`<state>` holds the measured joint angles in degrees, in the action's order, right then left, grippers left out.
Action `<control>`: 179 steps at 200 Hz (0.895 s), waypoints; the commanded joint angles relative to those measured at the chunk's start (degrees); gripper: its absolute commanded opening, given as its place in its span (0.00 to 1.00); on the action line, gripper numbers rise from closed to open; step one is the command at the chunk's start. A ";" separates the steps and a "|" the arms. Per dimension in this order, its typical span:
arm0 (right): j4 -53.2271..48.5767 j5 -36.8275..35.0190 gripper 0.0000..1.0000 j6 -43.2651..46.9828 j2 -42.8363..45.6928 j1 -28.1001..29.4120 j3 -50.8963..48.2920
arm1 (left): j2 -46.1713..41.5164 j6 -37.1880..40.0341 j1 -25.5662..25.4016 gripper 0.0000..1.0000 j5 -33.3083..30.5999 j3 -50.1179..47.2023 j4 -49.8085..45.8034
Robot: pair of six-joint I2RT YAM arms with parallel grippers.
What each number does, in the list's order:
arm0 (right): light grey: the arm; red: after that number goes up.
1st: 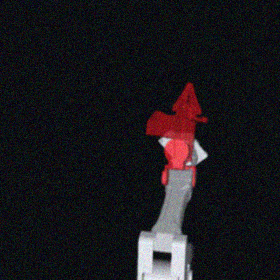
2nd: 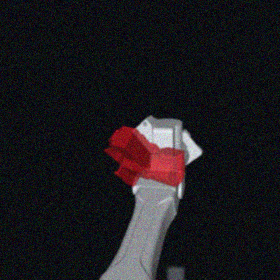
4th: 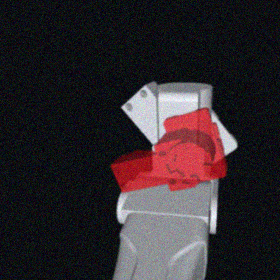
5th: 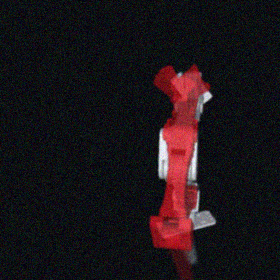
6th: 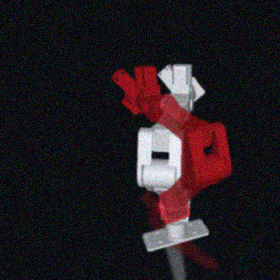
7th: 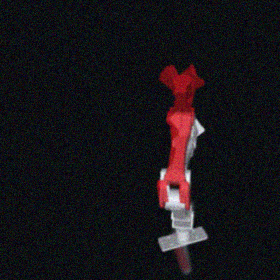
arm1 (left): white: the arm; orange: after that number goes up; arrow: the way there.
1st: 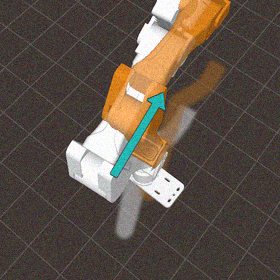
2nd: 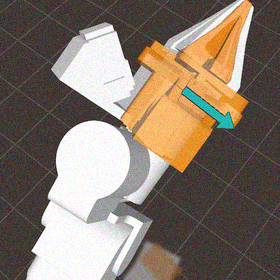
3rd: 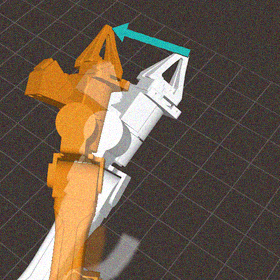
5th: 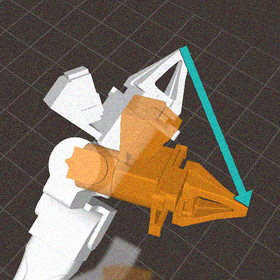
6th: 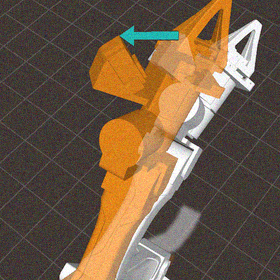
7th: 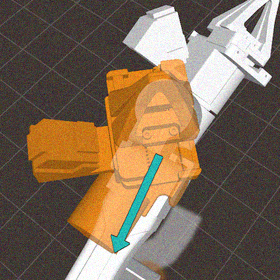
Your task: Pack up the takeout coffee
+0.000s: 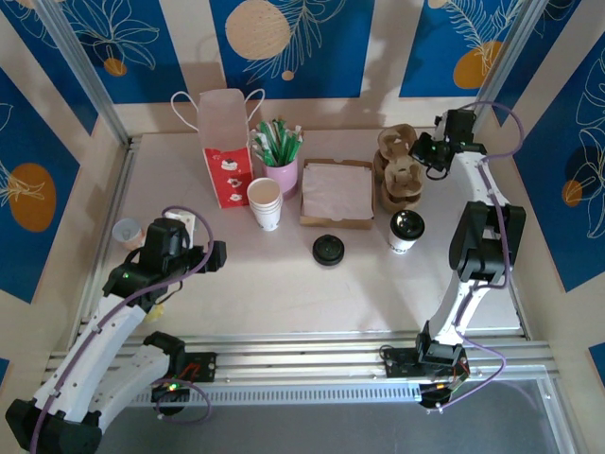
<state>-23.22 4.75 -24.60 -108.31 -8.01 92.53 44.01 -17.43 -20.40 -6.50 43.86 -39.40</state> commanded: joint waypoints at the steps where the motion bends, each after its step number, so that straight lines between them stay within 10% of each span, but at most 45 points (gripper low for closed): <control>1: 1.60 2.69 0.05 -1.81 6.92 1.28 1.04 | -0.31 1.30 0.54 0.98 -0.53 0.00 0.99; 74: -0.42 0.70 0.04 -2.39 24.55 10.26 -6.04 | -4.46 -1.64 0.54 1.00 -3.94 0.38 1.15; 179: -7.26 -17.17 0.04 -15.35 51.76 45.72 -42.01 | -5.55 -6.25 0.74 1.00 -5.62 8.16 -5.30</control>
<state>-28.27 -6.24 -34.13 -59.24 30.74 54.19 36.86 -21.37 -20.36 -10.59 46.48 -40.86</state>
